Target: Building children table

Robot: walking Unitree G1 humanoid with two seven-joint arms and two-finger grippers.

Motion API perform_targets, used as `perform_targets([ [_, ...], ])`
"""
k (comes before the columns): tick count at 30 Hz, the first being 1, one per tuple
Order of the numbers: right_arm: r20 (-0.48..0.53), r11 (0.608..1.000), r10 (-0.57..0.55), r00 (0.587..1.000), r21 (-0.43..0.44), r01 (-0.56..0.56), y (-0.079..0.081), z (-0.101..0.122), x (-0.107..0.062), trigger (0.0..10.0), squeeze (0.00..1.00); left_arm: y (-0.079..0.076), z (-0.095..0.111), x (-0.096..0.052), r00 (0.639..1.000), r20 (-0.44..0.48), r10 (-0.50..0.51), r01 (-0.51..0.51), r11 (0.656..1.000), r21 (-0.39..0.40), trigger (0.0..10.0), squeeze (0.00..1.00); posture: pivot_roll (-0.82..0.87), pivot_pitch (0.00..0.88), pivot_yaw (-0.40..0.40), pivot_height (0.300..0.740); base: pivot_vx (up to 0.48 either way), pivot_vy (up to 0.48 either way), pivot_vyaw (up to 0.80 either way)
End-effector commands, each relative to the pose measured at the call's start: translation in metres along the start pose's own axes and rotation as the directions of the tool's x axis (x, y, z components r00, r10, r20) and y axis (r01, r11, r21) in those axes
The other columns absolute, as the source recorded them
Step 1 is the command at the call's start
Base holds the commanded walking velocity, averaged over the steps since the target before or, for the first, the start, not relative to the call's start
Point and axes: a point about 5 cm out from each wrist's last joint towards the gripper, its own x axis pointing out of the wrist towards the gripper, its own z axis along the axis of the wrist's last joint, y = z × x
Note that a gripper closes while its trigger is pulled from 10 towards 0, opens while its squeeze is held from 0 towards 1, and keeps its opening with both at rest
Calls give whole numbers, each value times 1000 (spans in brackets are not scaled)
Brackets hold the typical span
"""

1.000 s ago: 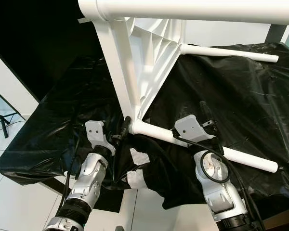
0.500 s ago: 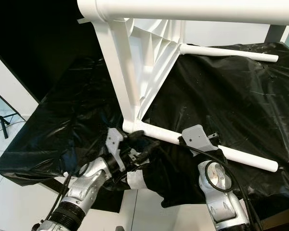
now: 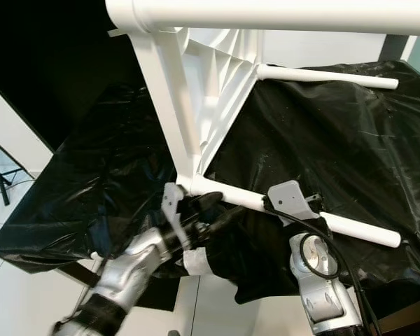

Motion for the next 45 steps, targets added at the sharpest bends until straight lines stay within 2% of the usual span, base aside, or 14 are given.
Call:
perform_targets([
  [1,-11,1000,1,1000,28,0,0,1,2,10000,0,2,2,13,1000,15,-22,22,999,47,10000,0,46,0,132,740,0,0,0],
  [4,-17,999,-13,1000,40,13,-3,1,2,10000,0,6,2,34,997,20,73,-74,994,80,10000,0,32,0,138,740,0,0,0],
  [8,-22,999,-16,1000,47,17,-2,1,0,10000,0,2,5,48,994,49,95,-98,993,60,10000,0,19,0,145,740,0,0,0],
  [13,-24,998,-17,1000,58,18,0,3,-2,10000,0,1,2,55,993,27,116,-118,989,88,10000,0,11,0,148,740,0,0,0],
  [16,-20,997,-15,1000,74,16,1,6,-1,10000,0,9,-6,61,968,-29,250,-242,957,157,10000,0,9,0,150,740,0,0,0],
  [19,-8,998,-13,1000,66,14,1,8,0,10000,0,14,-9,63,950,-39,309,-296,935,196,10000,0,8,0,149,740,0,0,0],
  [21,105,997,15,994,-73,-8,1,24,3,10000,0,19,-9,62,936,-32,352,-336,915,221,10000,0,10,0,147,740,0,0,0],
  [27,217,980,7,976,-195,37,-2,43,4,10000,0,23,-11,54,941,-6,338,-333,928,168,10000,0,11,0,139,740,0,0,0],
  [28,224,973,-27,974,-218,77,-5,41,4,10000,0,24,-14,48,944,-3,331,-326,933,152,10000,0,14,0,135,740,0,0,0],
  [30,224,973,-27,974,-218,77,-5,41,4,10000,0,24,-14,48,944,-3,331,-326,933,152,10000,0,14,0,135,740,0,0,0],
  [33,210,958,-48,976,-266,104,-5,31,3,10000,0,24,-21,37,949,-12,314,-310,942,128,10000,0,19,0,129,740,0,0,0],
  [38,46,978,-26,999,-204,34,-5,1,-4,10000,0,26,-39,28,940,-163,301,-249,928,276,10000,0,30,0,123,740,0,0,0],
  [42,24,982,-28,999,-184,32,-4,1,-2,10000,0,26,-41,31,931,-230,284,-206,927,312,10000,0,29,0,125,740,0,0,0],
  [45,8,988,-39,999,-152,39,-4,4,2,10000,0,24,-48,35,905,-337,258,-137,929,344,10000,0,28,0,127,740,0,0,0],
])
